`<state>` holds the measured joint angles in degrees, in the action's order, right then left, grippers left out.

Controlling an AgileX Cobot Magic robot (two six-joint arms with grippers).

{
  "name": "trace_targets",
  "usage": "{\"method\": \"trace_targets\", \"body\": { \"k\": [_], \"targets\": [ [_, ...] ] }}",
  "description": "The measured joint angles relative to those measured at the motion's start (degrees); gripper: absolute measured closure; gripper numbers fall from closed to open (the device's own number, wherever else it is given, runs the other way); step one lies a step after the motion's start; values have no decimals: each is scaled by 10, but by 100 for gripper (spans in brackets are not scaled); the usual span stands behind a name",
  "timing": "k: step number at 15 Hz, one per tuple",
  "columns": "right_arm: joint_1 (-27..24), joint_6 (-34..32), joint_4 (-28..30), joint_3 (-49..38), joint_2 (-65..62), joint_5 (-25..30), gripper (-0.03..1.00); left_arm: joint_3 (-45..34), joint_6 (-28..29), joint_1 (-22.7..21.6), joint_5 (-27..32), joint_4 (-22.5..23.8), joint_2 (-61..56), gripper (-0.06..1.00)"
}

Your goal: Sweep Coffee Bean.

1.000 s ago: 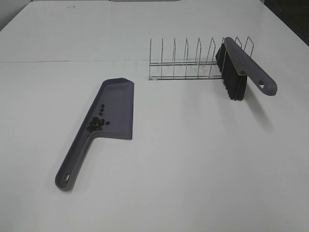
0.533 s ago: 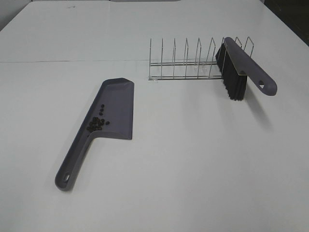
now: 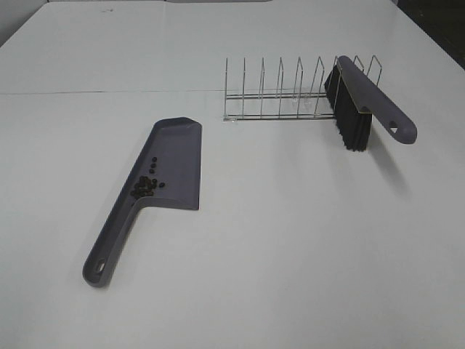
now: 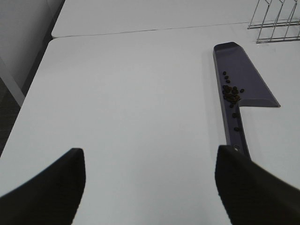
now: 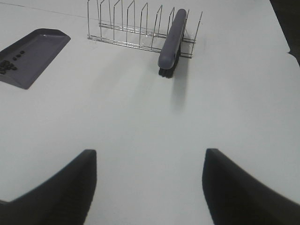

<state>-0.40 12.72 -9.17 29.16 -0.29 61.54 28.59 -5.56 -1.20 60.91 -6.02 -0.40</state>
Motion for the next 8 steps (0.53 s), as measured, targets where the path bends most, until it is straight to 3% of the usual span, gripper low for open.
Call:
{"method": "trace_targets", "body": {
  "k": [8],
  "targets": [
    [0,0,0,0,0,0,36,0,0,0,0,0,0,23]
  ]
}}
